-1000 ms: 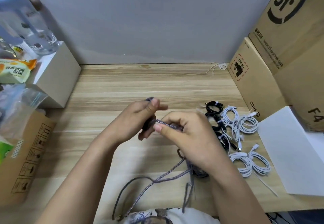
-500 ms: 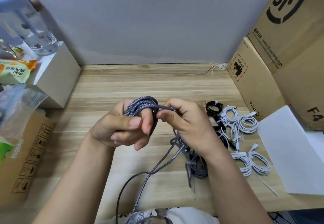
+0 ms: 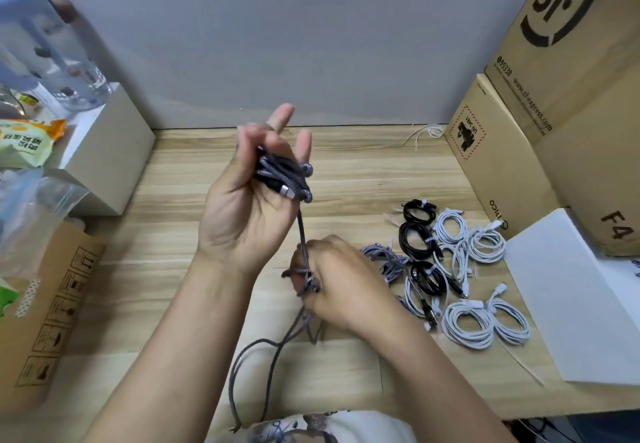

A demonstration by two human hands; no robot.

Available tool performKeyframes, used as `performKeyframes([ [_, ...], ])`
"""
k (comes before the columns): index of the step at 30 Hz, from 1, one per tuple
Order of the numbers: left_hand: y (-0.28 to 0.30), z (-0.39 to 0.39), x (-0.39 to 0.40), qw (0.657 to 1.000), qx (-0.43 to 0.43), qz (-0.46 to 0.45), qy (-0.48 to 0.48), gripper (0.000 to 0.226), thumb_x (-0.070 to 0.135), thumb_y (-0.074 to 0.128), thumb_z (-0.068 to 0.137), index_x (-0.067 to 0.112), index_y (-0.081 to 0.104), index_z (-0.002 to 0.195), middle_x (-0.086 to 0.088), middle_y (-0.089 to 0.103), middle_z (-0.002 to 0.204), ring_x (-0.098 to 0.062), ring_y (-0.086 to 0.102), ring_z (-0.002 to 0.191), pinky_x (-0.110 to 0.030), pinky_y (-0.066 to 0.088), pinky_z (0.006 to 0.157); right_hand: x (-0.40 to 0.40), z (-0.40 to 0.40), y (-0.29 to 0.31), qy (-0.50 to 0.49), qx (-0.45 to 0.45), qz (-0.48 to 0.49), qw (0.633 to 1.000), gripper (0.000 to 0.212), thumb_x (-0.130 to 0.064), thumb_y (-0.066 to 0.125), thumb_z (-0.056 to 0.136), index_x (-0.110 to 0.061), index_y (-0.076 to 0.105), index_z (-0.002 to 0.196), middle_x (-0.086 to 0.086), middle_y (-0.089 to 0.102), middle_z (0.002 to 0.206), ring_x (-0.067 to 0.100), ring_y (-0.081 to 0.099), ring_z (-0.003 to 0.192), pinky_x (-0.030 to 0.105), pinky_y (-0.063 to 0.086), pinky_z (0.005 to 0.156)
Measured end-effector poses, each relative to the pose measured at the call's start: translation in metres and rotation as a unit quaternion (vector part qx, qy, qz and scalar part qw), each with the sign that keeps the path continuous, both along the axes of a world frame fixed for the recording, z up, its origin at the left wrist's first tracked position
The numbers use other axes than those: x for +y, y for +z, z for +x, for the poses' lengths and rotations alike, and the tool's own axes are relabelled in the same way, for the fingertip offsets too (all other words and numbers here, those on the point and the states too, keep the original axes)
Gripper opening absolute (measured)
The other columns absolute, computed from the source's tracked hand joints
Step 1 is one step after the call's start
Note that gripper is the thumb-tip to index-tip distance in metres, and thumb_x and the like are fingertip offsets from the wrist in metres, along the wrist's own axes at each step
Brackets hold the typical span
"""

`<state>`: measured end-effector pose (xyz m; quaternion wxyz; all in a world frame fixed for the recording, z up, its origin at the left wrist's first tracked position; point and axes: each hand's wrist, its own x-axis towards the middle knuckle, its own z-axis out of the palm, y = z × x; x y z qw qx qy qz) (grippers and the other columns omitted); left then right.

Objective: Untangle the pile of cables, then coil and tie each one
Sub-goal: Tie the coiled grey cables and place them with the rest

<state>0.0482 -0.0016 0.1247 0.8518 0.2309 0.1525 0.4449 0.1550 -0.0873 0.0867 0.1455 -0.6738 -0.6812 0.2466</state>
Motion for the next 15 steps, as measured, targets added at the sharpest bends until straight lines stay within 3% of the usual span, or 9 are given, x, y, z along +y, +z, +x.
performKeyframes([
  [3,-0.016,0.012,0.004,0.981,0.14,0.122,0.052,0.067,0.025,0.048,0.081,-0.002,0.029,0.139,0.006,0.069,0.069,-0.009,0.068,0.069,-0.027,0.051,0.089,-0.004,-0.001,0.006,-0.006,-0.023,0.012,1.0,0.008,-0.02,0.059,0.08,-0.026,0.056,0.084,-0.002,0.062,0.093,0.025,0.055,0.098,0.031,0.03,0.065],
  [5,-0.024,0.018,0.004,0.96,0.217,0.167,0.054,0.043,0.024,0.046,0.09,0.01,0.046,0.131,0.007,0.07,0.069,-0.007,0.067,0.071,-0.032,0.043,0.1,-0.008,0.003,0.01,-0.017,-0.035,0.033,0.999,0.009,-0.023,0.058,0.079,-0.024,0.049,0.078,-0.003,0.057,0.08,0.027,0.055,0.091,0.031,0.028,0.062],
  [6,-0.025,0.018,0.003,0.944,0.25,0.21,0.04,0.027,0.021,0.045,0.093,0.018,0.059,0.117,0.007,0.071,0.069,-0.005,0.067,0.075,-0.039,0.031,0.11,-0.01,0.004,0.013,-0.019,-0.028,0.045,0.998,0.013,-0.024,0.06,0.076,-0.024,0.047,0.075,-0.004,0.054,0.074,0.025,0.055,0.085,0.032,0.029,0.061],
  [8,-0.033,0.014,0.007,0.882,0.361,0.303,0.031,0.026,0.012,0.044,0.095,0.01,0.07,0.087,0.003,0.07,0.069,0.011,0.062,0.087,-0.045,0.011,0.117,-0.014,0.005,0.019,-0.035,0.032,0.06,0.997,0.017,-0.023,0.064,0.07,-0.025,0.048,0.069,-0.005,0.052,0.063,0.02,0.053,0.071,0.032,0.036,0.059],
  [10,-0.04,0.009,0.01,0.817,0.445,0.362,0.05,0.025,0.006,0.048,0.095,-0.002,0.064,0.077,0.001,0.07,0.072,0.022,0.049,0.103,-0.037,0.016,0.117,-0.018,0.009,0.021,-0.076,0.113,0.09,0.987,0.02,-0.024,0.065,0.066,-0.025,0.045,0.061,-0.003,0.056,0.059,0.02,0.05,0.063,0.033,0.044,0.06],
  [12,-0.044,0.006,0.008,0.771,0.508,0.383,0.007,0.02,0.006,0.053,0.094,0.006,0.062,0.076,0.014,0.066,0.096,0.016,0.037,0.118,-0.004,0.03,0.099,-0.017,0.015,0.018,-0.114,0.169,0.109,0.973,0.02,-0.027,0.061,0.062,-0.026,0.042,0.057,0.001,0.059,0.06,0.024,0.053,0.062,0.036,0.048,0.061],
  [13,-0.045,0.004,0.006,0.76,0.527,0.38,-0.019,0.012,0.005,0.055,0.092,0.008,0.062,0.084,0.014,0.061,0.101,0.011,0.039,0.117,0.001,0.033,0.086,-0.016,0.019,0.016,-0.13,0.2,0.109,0.965,0.021,-0.025,0.061,0.062,-0.024,0.041,0.056,0.003,0.059,0.059,0.025,0.054,0.061,0.037,0.048,0.06],
  [14,-0.047,0.003,0.005,0.759,0.532,0.37,-0.055,0.008,0.005,0.055,0.092,0.007,0.061,0.096,0.006,0.063,0.102,0.005,0.052,0.106,-0.002,0.039,0.078,-0.016,0.023,0.014,-0.144,0.236,0.103,0.955,0.024,-0.022,0.062,0.062,-0.02,0.039,0.055,0.005,0.059,0.058,0.022,0.054,0.058,0.037,0.048,0.058],
  [15,-0.049,0.002,0.003,0.774,0.519,0.351,-0.092,0.017,0.005,0.054,0.092,0.004,0.059,0.109,-0.002,0.067,0.089,-0.004,0.062,0.081,-0.009,0.044,0.067,-0.016,0.026,0.012,-0.155,0.274,0.097,0.944,0.029,-0.017,0.064,0.063,-0.017,0.036,0.054,0.007,0.059,0.058,0.017,0.053,0.055,0.035,0.046,0.057],
])
